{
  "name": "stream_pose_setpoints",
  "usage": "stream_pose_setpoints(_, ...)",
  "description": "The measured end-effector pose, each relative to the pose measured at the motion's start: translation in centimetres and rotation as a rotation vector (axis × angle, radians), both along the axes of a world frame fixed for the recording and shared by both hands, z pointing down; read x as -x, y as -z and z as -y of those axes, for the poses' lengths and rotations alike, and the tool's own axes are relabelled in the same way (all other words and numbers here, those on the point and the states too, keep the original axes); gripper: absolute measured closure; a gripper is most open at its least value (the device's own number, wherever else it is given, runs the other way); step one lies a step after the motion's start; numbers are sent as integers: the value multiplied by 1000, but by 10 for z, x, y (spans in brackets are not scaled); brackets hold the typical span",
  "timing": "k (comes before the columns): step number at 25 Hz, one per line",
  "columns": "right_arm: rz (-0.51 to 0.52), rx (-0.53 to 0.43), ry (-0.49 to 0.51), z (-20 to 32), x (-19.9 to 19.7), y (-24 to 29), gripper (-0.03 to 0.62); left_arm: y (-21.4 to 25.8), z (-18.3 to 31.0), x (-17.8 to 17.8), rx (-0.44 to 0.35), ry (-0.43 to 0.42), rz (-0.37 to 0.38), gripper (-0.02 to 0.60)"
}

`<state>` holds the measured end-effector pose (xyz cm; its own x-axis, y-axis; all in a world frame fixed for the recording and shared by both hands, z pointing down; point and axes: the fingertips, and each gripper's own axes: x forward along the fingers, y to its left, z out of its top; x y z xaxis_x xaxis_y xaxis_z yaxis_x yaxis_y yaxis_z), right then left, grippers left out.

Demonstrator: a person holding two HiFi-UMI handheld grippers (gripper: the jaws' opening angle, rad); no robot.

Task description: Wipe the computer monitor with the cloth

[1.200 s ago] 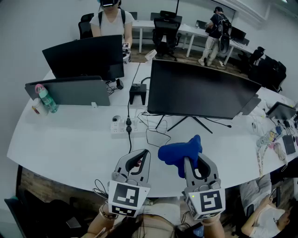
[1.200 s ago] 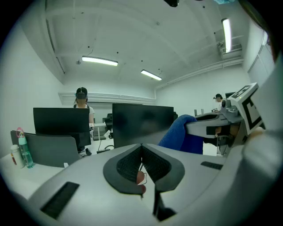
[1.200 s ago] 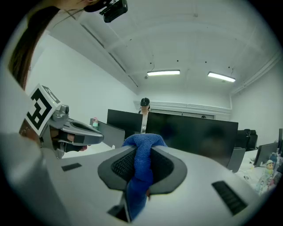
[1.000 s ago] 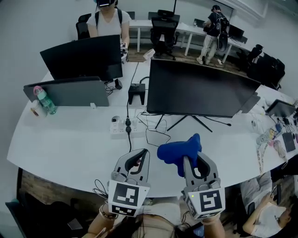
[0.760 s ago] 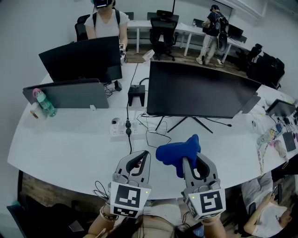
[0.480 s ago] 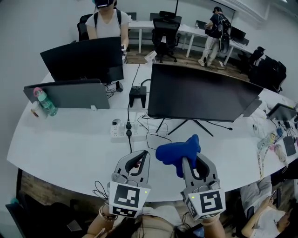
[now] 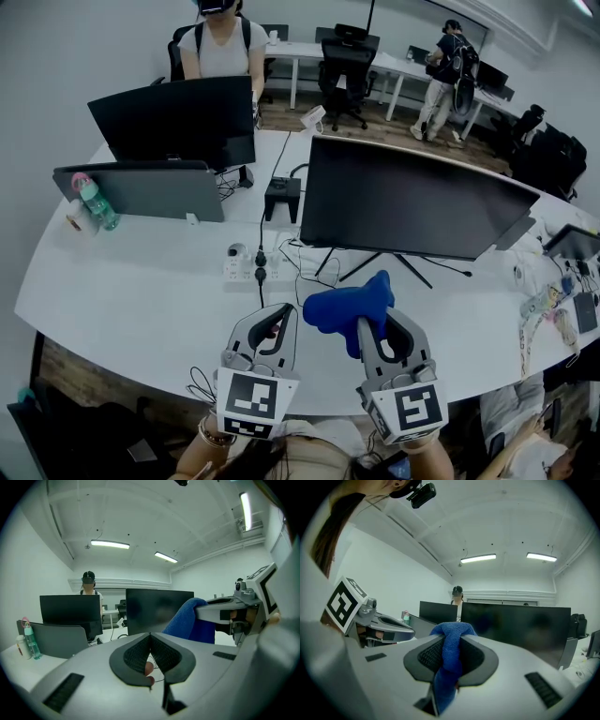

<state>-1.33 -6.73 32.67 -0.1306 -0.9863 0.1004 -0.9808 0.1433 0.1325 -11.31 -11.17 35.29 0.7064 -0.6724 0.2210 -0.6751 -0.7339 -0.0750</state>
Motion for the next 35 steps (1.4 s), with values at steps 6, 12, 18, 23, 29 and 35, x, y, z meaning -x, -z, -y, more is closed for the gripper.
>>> stream_pose_setpoints(6, -9, -9, 30, 15, -6, 10, 522, 6, 10, 0, 8, 50, -2, 572)
stream_pose_setpoints(12, -13, -23, 78, 31, -5, 16, 522, 8, 20, -3, 9, 85, 3, 572)
stream_pose_setpoints(18, -6, -41, 112, 42, -7, 22, 522, 10, 26, -7, 10, 112, 11, 572)
stream_pose_setpoints(23, -9, -66, 139, 49, -11, 31, 522, 12, 30, -11, 7, 143, 12, 572)
stream_pose_setpoints(29, -9, -67, 158, 63, -13, 38, 522, 12, 36, -14, 5, 172, 18, 572)
stream_pose_setpoints(35, 2, -127, 198, 78, -9, 49, 522, 10, 43, -12, 8, 199, 25, 572)
